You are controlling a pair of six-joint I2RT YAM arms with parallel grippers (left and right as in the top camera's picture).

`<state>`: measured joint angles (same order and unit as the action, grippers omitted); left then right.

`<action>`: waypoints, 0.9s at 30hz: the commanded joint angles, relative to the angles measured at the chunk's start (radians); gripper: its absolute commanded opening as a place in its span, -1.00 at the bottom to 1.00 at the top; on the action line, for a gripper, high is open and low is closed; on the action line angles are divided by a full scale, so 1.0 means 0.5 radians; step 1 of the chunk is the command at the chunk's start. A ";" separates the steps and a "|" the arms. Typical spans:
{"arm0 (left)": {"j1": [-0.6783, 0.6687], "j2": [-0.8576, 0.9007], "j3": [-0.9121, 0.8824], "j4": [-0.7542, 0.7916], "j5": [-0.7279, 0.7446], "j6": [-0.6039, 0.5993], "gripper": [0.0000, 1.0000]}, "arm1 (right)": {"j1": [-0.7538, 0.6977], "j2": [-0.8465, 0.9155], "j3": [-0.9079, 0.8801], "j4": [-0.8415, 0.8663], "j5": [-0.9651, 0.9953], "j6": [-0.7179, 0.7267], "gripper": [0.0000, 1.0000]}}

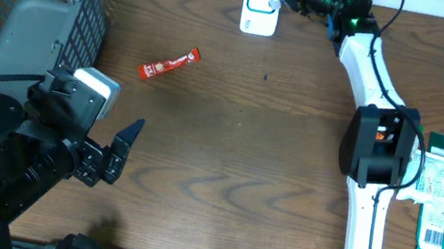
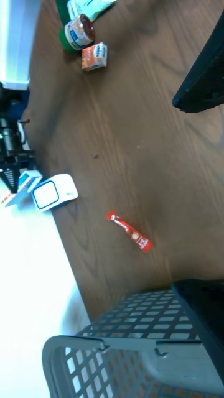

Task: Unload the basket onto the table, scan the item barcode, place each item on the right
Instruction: 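Hold the Panadol box against the scanner window with the right gripper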

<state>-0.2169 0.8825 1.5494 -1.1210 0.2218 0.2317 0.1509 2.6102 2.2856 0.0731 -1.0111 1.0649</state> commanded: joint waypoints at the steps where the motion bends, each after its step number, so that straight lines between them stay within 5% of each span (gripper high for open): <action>1: 0.005 0.002 0.011 -0.001 -0.012 -0.011 0.72 | 0.003 0.146 0.018 0.131 -0.018 0.369 -0.98; 5: 0.005 0.002 0.011 -0.001 -0.012 -0.011 0.72 | 0.011 0.246 0.018 0.411 -0.024 0.491 -0.98; 15: 0.005 0.002 0.011 -0.002 -0.012 -0.011 0.72 | 0.014 0.343 0.018 0.513 -0.022 0.560 -0.98; 27: 0.005 0.002 0.011 -0.001 -0.012 -0.011 0.72 | 0.008 0.347 0.017 0.588 -0.133 0.163 -0.98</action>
<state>-0.2169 0.8825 1.5494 -1.1206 0.2218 0.2317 0.1516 2.7586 2.2856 0.3641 -1.0504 1.2007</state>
